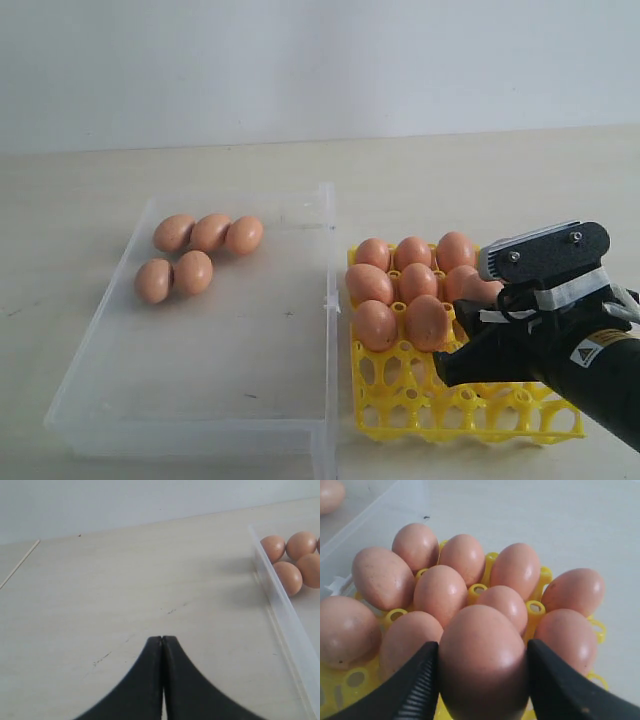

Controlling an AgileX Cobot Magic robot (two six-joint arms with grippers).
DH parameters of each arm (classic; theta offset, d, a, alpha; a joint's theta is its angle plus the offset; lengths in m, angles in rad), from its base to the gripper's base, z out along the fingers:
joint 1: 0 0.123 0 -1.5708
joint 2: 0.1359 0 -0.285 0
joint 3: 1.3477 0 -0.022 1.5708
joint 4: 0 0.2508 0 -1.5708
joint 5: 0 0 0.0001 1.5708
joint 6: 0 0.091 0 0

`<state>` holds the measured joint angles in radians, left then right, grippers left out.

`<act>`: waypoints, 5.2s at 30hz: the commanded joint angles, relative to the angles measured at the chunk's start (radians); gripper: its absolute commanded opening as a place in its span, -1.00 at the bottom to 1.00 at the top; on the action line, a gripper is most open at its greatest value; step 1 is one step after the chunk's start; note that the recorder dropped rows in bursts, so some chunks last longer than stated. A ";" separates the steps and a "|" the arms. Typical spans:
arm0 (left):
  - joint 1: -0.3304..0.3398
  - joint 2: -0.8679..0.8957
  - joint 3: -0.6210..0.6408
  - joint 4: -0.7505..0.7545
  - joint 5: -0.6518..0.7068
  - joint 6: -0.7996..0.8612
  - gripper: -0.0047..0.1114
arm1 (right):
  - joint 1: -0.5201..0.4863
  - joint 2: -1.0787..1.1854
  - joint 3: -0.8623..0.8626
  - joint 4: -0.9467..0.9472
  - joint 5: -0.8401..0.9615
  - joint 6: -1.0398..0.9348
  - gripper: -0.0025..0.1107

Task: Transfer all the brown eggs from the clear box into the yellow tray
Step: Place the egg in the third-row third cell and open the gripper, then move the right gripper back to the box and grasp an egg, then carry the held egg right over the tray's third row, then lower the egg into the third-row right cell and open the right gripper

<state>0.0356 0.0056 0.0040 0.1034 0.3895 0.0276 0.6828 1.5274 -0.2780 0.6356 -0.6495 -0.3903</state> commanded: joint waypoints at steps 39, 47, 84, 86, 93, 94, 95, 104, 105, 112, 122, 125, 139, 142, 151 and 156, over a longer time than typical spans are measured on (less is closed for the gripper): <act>-0.006 -0.006 -0.004 -0.002 -0.009 -0.005 -0.92 | 0.109 0.479 -1.285 -0.580 1.281 0.421 -0.12; -0.006 -0.006 -0.004 -0.002 -0.009 -0.005 -0.92 | 0.109 0.748 -1.621 -0.538 1.375 0.603 0.16; -0.006 -0.006 -0.004 -0.002 -0.009 -0.005 -0.92 | 0.106 0.517 -1.327 -0.792 0.872 0.612 -0.96; -0.006 -0.006 -0.004 -0.002 -0.009 -0.005 -0.92 | 0.096 0.429 -1.152 -0.752 0.685 0.563 -0.96; -0.006 -0.006 -0.004 -0.002 -0.009 -0.005 -0.92 | 0.043 0.151 -0.620 -0.326 0.300 0.097 -0.96; -0.006 -0.006 -0.004 -0.002 -0.009 -0.005 -0.92 | 0.035 0.114 -0.558 -0.279 0.267 0.049 -0.96; -0.006 -0.006 -0.004 -0.002 -0.009 -0.005 -0.92 | 0.030 0.086 -0.510 -0.247 0.231 0.024 -0.96; -0.006 -0.006 -0.004 -0.002 -0.009 -0.005 -0.92 | 0.001 -0.157 -0.097 -0.016 -0.016 -0.036 -0.96; -0.006 -0.006 -0.004 -0.002 -0.009 -0.005 -0.92 | 0.001 -0.172 -0.062 0.016 -0.047 -0.036 -0.96; -0.006 -0.006 -0.004 -0.002 -0.009 -0.005 -0.92 | 0.001 -0.174 0.063 0.127 -0.068 -0.034 -0.96; -0.006 -0.006 -0.004 -0.002 -0.009 -0.005 -0.92 | 0.001 -0.025 0.074 0.247 -0.160 0.002 -0.96; -0.006 -0.006 -0.004 -0.002 -0.009 -0.005 -0.92 | 0.001 0.028 0.041 0.246 -0.160 0.003 -0.96; -0.006 -0.006 -0.004 -0.002 -0.009 -0.005 -0.92 | -0.121 0.068 -0.040 0.097 -0.014 0.055 -0.41; -0.006 -0.006 -0.004 -0.002 -0.009 -0.005 -0.92 | -0.121 0.107 -0.059 0.095 0.008 0.055 -0.32; -0.006 -0.006 -0.004 -0.002 -0.009 -0.005 -0.92 | -0.121 0.144 -0.078 0.099 0.013 0.051 0.19; -0.006 -0.006 -0.004 -0.002 -0.009 -0.005 -0.92 | -0.121 0.064 -0.078 0.117 0.020 0.037 0.19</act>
<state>0.0356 0.0056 0.0040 0.1034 0.3895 0.0276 0.5641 1.6425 -0.3494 0.7442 -0.6315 -0.3371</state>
